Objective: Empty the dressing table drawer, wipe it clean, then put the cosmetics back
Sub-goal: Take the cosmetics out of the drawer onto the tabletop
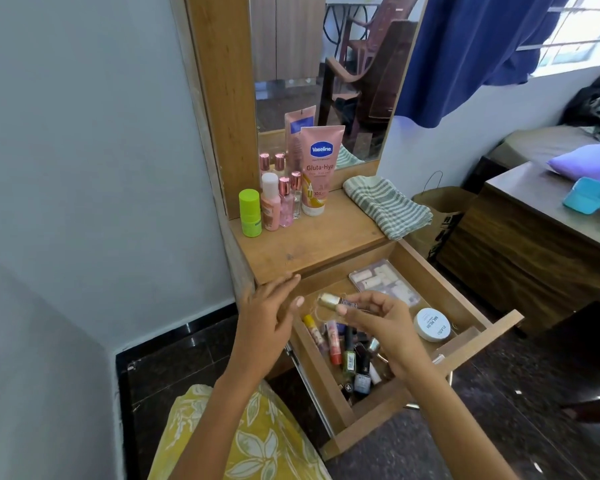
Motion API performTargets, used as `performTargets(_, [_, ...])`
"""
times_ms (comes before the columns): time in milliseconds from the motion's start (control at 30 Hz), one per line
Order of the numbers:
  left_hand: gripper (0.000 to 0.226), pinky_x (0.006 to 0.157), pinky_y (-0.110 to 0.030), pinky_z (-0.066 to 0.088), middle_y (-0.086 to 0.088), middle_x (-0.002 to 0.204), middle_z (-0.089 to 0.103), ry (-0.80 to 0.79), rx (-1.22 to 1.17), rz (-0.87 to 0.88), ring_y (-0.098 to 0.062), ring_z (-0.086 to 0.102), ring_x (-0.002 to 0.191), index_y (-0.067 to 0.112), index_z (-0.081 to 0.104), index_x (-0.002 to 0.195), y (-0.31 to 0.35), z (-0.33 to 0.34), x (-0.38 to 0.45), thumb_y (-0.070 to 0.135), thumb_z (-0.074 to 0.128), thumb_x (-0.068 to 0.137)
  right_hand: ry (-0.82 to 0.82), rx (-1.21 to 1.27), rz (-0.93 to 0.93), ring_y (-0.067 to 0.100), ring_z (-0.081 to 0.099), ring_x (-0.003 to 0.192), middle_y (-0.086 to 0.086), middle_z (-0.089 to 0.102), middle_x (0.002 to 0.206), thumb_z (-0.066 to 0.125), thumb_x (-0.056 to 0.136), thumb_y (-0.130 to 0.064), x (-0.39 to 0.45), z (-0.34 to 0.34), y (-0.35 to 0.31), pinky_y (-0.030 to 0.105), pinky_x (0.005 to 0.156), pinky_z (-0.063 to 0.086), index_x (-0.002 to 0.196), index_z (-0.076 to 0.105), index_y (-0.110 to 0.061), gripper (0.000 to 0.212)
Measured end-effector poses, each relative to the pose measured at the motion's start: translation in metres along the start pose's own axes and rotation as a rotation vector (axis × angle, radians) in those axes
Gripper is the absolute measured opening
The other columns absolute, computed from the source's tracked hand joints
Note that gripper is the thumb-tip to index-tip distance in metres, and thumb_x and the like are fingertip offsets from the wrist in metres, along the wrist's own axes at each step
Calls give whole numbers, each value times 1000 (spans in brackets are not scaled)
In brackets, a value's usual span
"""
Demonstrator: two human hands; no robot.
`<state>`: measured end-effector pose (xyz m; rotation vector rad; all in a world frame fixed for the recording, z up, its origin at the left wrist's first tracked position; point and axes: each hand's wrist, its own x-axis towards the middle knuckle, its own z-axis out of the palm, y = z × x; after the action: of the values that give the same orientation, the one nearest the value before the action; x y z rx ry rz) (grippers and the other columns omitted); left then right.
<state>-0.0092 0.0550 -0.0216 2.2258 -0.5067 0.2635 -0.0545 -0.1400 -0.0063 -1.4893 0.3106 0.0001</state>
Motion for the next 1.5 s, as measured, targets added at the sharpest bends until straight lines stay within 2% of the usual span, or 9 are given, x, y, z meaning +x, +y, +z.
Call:
performTargets(67, [37, 106, -23, 36, 12, 128, 56, 32, -255, -77, 4, 48, 120, 24, 58, 127, 9, -6, -3, 36, 56, 92, -45, 210, 61, 26, 69, 93, 17, 72, 99, 76, 69, -15, 1, 10, 1, 27, 78, 57, 99, 66, -2, 34])
performTargets(133, [39, 98, -9, 37, 13, 123, 60, 39, -335, -90, 6, 51, 116, 22, 60, 125, 16, -13, -4, 25, 64, 87, -92, 310, 88, 25, 68, 94, 19, 70, 102, 74, 70, -15, 4, 20, 1, 26, 79, 58, 99, 66, -2, 32])
performTargets(367, [34, 70, -10, 48, 14, 91, 69, 114, -355, -113, 3, 63, 82, 24, 70, 104, 13, -34, 8, 13, 78, 73, -176, 357, 89, 20, 70, 86, 17, 72, 97, 70, 75, -8, 12, 52, -7, 22, 73, 58, 103, 65, 2, 30])
performTargets(533, [31, 71, -20, 49, 10, 88, 69, 41, -82, -32, -3, 62, 81, 24, 72, 96, -5, -39, 25, 23, 83, 67, -26, 1, -194, 11, 70, 83, 10, 72, 92, 77, 74, -8, 28, 72, -28, 16, 66, 53, 100, 63, -11, 29])
performTargets(833, [32, 77, -26, 49, -3, 97, 72, 388, -106, -243, -16, 66, 91, 8, 68, 103, -29, -13, 65, 22, 77, 76, 59, -280, -366, 3, 67, 81, -4, 72, 90, 76, 78, -13, 46, 74, -15, 15, 75, 54, 96, 67, -15, 20])
performTargets(967, [31, 86, -45, 50, -3, 97, 71, 425, -59, -289, -21, 64, 92, 11, 70, 100, -45, -7, 74, 24, 79, 73, 45, -393, -348, 2, 66, 80, -7, 72, 86, 72, 83, -15, 36, 45, 1, 16, 74, 53, 88, 69, -18, 7])
performTargets(1167, [31, 80, -48, 49, -3, 93, 72, 386, 39, -273, -23, 63, 87, 16, 73, 99, -63, -5, 85, 31, 79, 72, 88, -587, -322, -2, 63, 75, -11, 69, 81, 71, 82, -11, 34, 8, 12, 7, 68, 48, 84, 68, -20, 10])
performTargets(1333, [33, 83, -48, 48, -2, 90, 72, 386, 65, -252, -23, 64, 86, 15, 73, 99, -68, -4, 86, 32, 79, 72, 45, -1120, -171, 9, 63, 83, -5, 70, 92, 67, 85, -23, 32, -10, 14, 28, 76, 54, 98, 67, -21, 13])
performTargets(1500, [34, 85, -46, 46, -2, 91, 73, 386, 99, -240, -22, 64, 87, 13, 73, 100, -70, -3, 86, 33, 78, 73, -116, -1615, 56, 16, 59, 76, -1, 63, 89, 64, 84, -44, 13, 11, 20, 26, 63, 47, 98, 60, -17, 32])
